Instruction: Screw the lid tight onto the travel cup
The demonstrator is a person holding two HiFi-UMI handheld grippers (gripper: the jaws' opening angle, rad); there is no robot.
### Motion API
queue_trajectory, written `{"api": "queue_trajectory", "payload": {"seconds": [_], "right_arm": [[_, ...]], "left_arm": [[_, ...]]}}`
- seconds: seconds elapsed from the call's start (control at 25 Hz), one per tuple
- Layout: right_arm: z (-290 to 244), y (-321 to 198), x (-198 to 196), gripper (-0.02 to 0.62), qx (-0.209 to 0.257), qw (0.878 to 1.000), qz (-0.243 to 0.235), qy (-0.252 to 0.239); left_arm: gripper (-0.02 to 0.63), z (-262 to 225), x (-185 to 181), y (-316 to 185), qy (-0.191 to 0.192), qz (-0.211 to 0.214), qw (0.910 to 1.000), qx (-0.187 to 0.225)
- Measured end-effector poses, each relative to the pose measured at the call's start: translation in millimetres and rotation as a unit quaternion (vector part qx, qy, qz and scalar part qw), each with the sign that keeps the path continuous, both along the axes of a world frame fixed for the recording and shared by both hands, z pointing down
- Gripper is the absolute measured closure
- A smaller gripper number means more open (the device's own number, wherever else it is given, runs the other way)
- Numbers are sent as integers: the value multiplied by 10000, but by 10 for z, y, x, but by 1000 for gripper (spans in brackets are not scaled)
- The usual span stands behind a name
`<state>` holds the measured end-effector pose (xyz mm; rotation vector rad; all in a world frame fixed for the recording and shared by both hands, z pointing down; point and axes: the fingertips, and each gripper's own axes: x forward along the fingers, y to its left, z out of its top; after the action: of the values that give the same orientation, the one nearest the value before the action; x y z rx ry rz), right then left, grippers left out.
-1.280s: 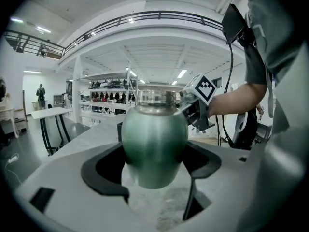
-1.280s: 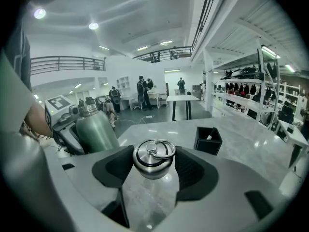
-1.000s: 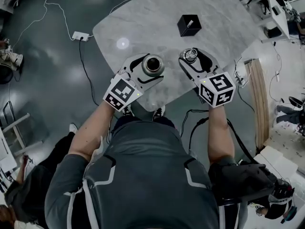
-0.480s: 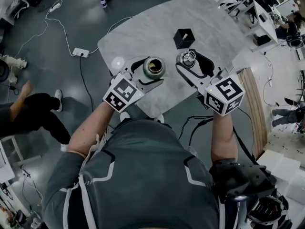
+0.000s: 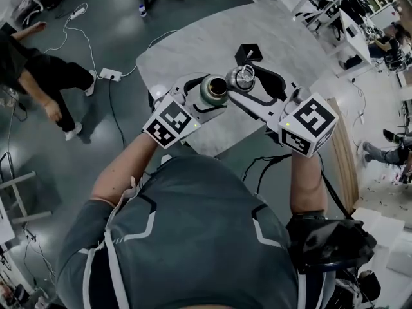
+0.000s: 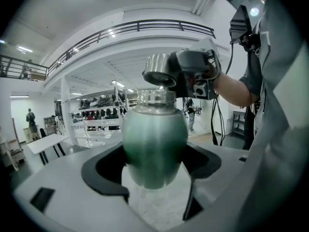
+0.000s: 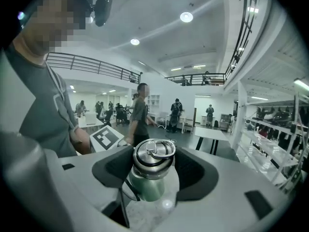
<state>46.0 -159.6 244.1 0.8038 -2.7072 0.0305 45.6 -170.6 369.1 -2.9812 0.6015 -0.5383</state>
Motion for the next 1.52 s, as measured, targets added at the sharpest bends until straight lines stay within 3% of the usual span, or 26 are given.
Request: {"api": "queue_trajectory", "payload": {"seconds": [0.68,0.84,1.08,1.28,1.52], "right_arm": [[240,136,-162,310,-245,9949,-785,586],[298,86,-114,310,-290,9965,-616,477],[427,60,-60,310,-447,9959,-279,738],[502,105,4,311,-674,9927,-374,927],[515,129,-34,313,-470,9900,-614,1180]], "left_arm": [[235,-53,186,125,-231,142,9993,-241],[235,6,173,70,-332,-103,9991,-255],[235,106,119,-26,-935,-580,9939,68],[235,156,111,-1,-1212,-556,9907,258],[235,213,122,48,-1058,-270,9940,49]]}}
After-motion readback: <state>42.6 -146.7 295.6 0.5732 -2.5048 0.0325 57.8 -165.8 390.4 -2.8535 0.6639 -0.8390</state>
